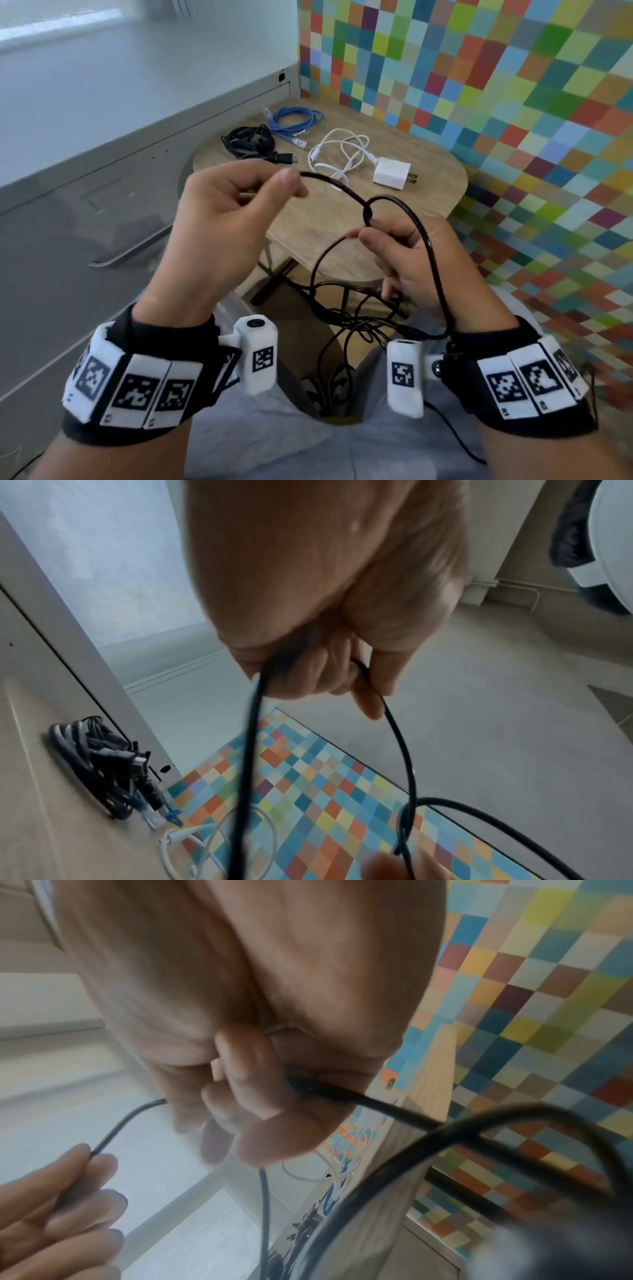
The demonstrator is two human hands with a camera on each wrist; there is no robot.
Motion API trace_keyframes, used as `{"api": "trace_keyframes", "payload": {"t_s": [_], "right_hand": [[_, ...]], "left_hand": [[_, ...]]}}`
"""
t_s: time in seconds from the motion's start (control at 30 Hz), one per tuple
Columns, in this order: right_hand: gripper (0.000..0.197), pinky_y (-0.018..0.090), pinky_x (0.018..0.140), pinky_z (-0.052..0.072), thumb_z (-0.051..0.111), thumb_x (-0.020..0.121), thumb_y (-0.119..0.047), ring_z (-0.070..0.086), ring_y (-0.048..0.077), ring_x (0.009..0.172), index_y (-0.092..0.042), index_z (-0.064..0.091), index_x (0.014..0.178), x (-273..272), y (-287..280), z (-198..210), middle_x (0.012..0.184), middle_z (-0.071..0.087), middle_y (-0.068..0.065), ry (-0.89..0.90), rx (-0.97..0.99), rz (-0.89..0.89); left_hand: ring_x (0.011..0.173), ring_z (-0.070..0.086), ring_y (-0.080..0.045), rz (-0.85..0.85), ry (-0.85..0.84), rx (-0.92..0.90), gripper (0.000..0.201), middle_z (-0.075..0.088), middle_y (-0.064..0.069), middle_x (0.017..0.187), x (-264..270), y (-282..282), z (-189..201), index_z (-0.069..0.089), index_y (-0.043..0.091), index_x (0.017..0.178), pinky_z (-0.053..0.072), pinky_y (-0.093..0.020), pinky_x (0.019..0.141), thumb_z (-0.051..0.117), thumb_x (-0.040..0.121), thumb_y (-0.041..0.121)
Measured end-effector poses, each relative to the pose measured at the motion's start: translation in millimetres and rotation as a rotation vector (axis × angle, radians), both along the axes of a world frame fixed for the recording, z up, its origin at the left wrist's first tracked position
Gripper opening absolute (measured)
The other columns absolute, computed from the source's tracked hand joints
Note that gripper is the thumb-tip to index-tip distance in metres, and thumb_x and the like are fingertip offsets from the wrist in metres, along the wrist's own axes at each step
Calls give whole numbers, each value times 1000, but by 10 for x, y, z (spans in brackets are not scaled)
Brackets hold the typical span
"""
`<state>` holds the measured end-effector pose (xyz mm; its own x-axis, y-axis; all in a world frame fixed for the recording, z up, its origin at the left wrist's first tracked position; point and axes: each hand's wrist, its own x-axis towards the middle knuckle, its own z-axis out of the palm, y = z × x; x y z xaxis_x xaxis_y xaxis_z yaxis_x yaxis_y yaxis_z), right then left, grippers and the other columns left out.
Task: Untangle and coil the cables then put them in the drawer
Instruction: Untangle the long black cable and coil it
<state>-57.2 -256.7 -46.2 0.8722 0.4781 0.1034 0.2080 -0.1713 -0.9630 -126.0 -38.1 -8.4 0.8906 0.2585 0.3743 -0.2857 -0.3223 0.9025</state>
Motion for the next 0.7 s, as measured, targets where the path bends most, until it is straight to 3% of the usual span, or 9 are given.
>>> {"api": "trace_keyframes", "payload": {"t_s": [0.03, 0.13, 0.23, 0.33, 0.4, 0.43, 0.5, 0.6, 0.7], "right_hand": [[18, 54, 44, 54, 66, 101, -29, 50, 38, 44, -38, 79, 110, 0, 4, 0, 64, 61, 12, 5, 10, -11], [49, 41, 47, 55, 51, 109, -17, 54, 28, 44, -56, 53, 140, -29, 25, -15, 71, 67, 8, 17, -27, 58], [68, 40, 50, 57, 47, 111, -18, 64, 38, 60, -69, 25, 150, -79, 54, -4, 79, 72, 8, 21, -89, 157], [66, 44, 51, 58, 54, 107, -22, 71, 20, 70, -67, 32, 149, -138, 95, 22, 97, 73, 1, 53, -28, 210], [65, 50, 55, 59, 51, 107, -9, 62, 12, 56, -61, 45, 145, -134, 96, 18, 88, 70, -10, 69, 30, 174], [65, 52, 58, 60, 48, 107, -1, 57, 21, 52, -56, 53, 142, -117, 88, 17, 84, 69, -9, 59, 48, 133], [62, 51, 61, 63, 43, 101, 11, 50, 34, 54, -39, 70, 126, -70, 62, 12, 91, 68, 1, 32, 96, 39], [54, 44, 61, 61, 42, 91, 19, 46, 21, 52, -23, 74, 85, 1, -17, -6, 78, 61, 8, 50, 160, -97], [49, 40, 55, 53, 42, 90, 16, 40, 16, 50, -20, 67, 69, 89, -120, -27, 70, 53, 13, 118, 251, -206]], "left_hand": [[53, 43, -17, 3, -6, -35, 20, 58, -2, 64, 12, 15, -6, 78, 29, 88, 35, -32, 53, 63, 102, 27], [64, 57, -20, -86, 70, -7, 29, 65, -1, 75, 37, -11, -29, 77, 25, 99, 48, -38, 64, 54, 98, 7], [64, 55, -20, -219, 202, 99, 23, 63, 2, 71, 13, -78, -40, 76, 26, 94, 47, -42, 65, 55, 91, 18], [53, 45, -14, -368, 270, 292, 25, 56, 2, 60, -24, -206, -41, 73, 25, 83, 38, -31, 52, 61, 100, 39], [51, 45, -13, -346, 173, 353, 25, 56, 0, 59, -24, -265, -56, 72, 27, 80, 38, -30, 50, 62, 101, 35], [50, 44, -12, -297, 106, 308, 24, 55, 3, 58, -12, -272, -74, 74, 26, 84, 37, -29, 49, 60, 103, 30], [49, 37, -9, -206, 18, 26, 27, 48, 9, 54, 8, -234, -104, 76, 23, 91, 30, -26, 48, 53, 105, 26], [47, 33, -13, -239, -124, -443, 32, 52, 5, 62, 11, -126, -30, 72, 15, 98, 23, -35, 51, 43, 107, 22], [48, 27, -16, -230, -170, -638, 30, 54, -1, 72, 9, 37, 47, 66, 10, 104, 19, -38, 56, 37, 107, 20]]}}
